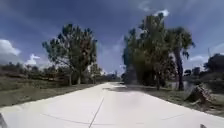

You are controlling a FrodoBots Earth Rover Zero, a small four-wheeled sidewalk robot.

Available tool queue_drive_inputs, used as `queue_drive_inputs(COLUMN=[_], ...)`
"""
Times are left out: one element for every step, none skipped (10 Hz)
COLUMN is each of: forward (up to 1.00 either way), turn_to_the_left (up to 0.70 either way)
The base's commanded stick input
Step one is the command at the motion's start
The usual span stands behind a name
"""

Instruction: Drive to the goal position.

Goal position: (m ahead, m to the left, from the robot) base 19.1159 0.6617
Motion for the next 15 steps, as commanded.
queue_drive_inputs(forward=[0.85, 0.85, 0.85, 0.85, 0.85, 0.85, 0.85, 0.85, 0.85, 0.85, 0.85, 0.85, 0.85, 0.85, 0.85], turn_to_the_left=[0.00, 0.00, 0.00, 0.01, 0.01, 0.01, 0.01, 0.01, 0.01, 0.01, 0.01, 0.02, 0.02, 0.02, 0.03])
